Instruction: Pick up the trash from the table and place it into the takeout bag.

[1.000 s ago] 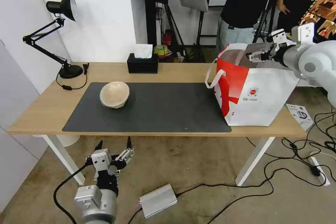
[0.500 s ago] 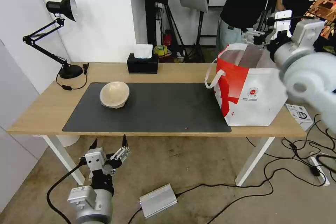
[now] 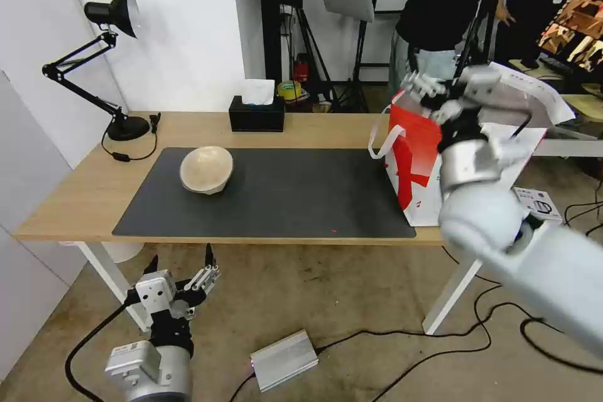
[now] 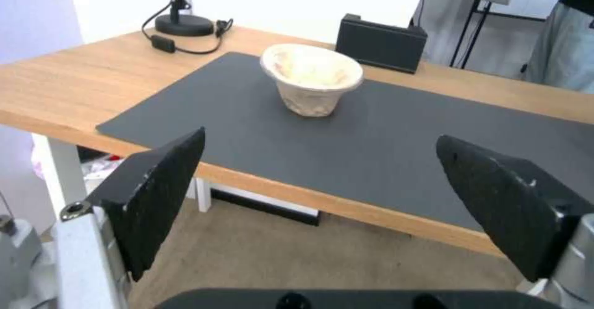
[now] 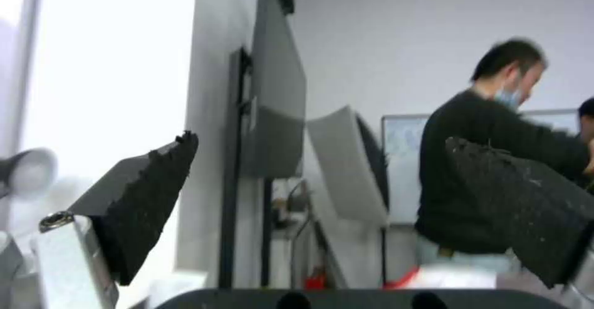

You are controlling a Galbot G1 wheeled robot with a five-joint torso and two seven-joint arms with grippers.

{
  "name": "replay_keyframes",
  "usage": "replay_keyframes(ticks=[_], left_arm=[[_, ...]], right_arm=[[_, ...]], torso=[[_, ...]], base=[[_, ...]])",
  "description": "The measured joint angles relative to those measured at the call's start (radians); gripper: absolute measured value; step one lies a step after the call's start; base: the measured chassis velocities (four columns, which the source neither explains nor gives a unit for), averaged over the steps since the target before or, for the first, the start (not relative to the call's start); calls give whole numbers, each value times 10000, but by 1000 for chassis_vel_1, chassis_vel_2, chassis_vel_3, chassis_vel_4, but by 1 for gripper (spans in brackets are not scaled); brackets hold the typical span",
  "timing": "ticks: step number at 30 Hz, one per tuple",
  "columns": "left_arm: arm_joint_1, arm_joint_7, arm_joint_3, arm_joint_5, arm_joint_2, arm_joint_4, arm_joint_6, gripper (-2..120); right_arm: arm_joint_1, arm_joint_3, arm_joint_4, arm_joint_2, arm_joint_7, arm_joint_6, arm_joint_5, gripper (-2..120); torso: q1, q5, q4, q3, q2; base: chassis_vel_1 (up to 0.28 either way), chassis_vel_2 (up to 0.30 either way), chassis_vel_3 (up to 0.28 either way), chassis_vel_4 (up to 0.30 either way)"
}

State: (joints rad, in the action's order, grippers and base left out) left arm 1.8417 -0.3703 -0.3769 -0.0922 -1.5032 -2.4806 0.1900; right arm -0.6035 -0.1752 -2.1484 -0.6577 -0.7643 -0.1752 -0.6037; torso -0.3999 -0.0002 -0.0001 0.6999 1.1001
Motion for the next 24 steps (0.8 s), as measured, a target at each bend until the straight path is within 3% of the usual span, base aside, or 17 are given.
replay_keyframes(ticks=[10,19,24], left_arm=[[55,5,23,105,-59,36,-39,100],[83,10,9,136,-118,48,-79,100],[102,10,7,163,-135,87,-106,100]], right_arm=[[-1775,100,-738,-365,-1,-39,723,100],[-4997,356,-1153,-837,-173,-157,2207,100],[-5872,580,-1012,-885,-498,-140,2713,100]], torso=[[0,0,0,0,0],[0,0,2,0,0],[1,2,0,0,0]], base=[[0,0,0,0],[0,0,0,0],[0,0,0,0]])
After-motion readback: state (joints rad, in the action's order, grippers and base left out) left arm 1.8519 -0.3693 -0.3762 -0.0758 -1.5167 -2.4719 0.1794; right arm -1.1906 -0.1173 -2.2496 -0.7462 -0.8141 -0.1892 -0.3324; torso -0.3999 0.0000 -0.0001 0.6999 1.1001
